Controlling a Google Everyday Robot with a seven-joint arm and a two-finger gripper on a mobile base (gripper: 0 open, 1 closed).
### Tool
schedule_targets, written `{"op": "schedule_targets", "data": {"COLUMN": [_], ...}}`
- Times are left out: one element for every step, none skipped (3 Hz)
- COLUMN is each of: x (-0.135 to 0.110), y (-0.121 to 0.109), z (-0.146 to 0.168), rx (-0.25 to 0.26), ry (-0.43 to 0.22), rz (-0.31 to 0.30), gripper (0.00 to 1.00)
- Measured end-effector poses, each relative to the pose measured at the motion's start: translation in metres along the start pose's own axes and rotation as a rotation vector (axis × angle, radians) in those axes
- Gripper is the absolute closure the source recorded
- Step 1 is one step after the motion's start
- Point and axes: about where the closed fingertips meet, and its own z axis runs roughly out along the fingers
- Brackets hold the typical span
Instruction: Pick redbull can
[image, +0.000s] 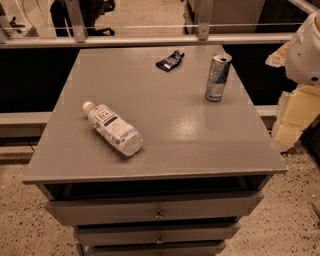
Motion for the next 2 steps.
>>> {"op": "schedule_targets", "data": {"x": [0.000,0.005], "y": [0.000,-0.012], "z": [0.000,0.013], "rx": [0.000,0.026], "ry": [0.000,-0.040], "rz": [0.000,0.040], "gripper": [0.00,0.00]}}
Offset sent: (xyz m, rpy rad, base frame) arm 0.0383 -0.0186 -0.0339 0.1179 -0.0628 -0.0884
